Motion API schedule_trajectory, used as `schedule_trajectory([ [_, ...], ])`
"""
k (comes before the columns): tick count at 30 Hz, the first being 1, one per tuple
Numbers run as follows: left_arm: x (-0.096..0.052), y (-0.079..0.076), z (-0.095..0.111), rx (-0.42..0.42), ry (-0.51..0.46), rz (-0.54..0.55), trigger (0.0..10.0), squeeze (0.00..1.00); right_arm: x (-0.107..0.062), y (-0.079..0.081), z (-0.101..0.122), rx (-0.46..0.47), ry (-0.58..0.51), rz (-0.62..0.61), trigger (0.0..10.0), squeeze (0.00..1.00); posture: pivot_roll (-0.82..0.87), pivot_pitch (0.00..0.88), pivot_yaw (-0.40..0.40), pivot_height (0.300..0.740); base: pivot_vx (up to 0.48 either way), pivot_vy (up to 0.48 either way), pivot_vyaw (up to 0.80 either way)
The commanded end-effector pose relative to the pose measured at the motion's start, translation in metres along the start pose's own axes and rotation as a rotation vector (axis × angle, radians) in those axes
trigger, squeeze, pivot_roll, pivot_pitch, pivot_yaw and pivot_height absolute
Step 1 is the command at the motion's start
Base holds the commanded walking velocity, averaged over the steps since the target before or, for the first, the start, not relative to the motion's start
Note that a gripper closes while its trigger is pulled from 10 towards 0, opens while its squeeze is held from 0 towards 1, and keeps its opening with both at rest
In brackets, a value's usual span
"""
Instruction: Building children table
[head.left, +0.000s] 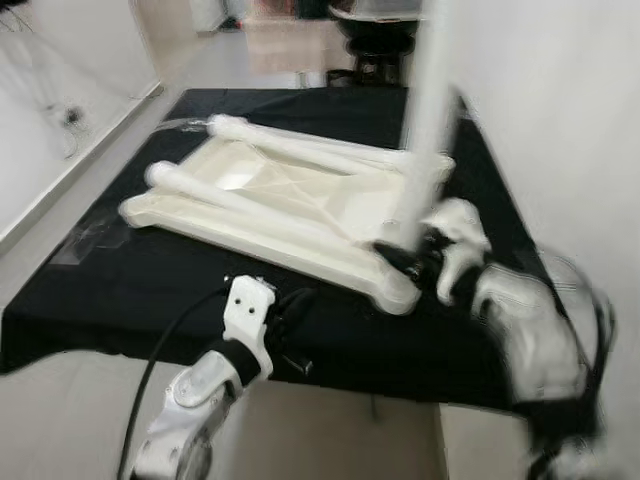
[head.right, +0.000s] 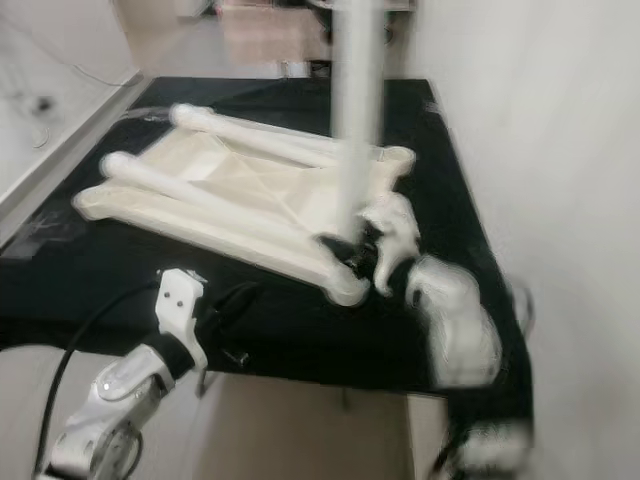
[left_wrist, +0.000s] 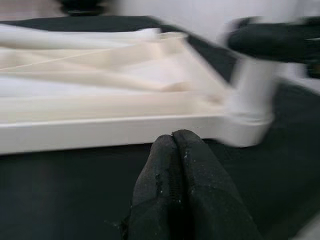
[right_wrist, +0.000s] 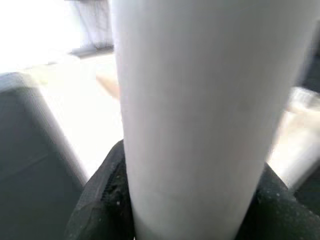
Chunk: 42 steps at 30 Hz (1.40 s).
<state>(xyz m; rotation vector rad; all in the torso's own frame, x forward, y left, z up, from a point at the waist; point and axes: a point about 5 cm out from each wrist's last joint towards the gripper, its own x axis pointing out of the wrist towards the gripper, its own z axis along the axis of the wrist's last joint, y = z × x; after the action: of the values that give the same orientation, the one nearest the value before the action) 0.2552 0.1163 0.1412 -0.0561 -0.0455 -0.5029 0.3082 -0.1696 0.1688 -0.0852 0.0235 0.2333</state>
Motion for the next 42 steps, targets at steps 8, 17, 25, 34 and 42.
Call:
schedule_trajectory([
  [8,0.0,0.008,-0.007,-0.011,0.039,0.044,10.0,0.0,-0.002,-0.003,-0.019,-0.037,0.114,-0.19,0.0,0.0,0.0,0.077,0.002,0.74,0.0,0.0,0.0],
  [17,0.002,0.005,-0.007,-0.02,0.04,0.041,10.0,0.0,0.026,0.051,0.017,0.111,-0.057,0.404,10.0,1.0,0.02,0.078,0.011,0.74,0.0,0.0,0.0],
  [25,0.006,0.0,-0.008,-0.016,0.035,0.013,10.0,0.0,0.039,0.024,0.035,-0.094,-0.048,0.727,10.0,0.0,0.02,0.063,-0.001,0.74,0.0,0.0,0.0],
  [34,0.009,-0.002,-0.008,-0.016,0.023,0.019,10.0,0.0,0.059,0.013,0.048,-0.033,-0.046,0.815,0.0,0.0,0.01,0.056,-0.014,0.74,0.0,0.0,0.0],
  [42,0.009,-0.003,-0.008,-0.021,0.02,0.02,10.0,0.0,0.063,0.007,0.046,-0.018,-0.053,0.8,0.0,0.0,0.01,0.06,-0.012,0.74,0.0,0.0,0.0],
])
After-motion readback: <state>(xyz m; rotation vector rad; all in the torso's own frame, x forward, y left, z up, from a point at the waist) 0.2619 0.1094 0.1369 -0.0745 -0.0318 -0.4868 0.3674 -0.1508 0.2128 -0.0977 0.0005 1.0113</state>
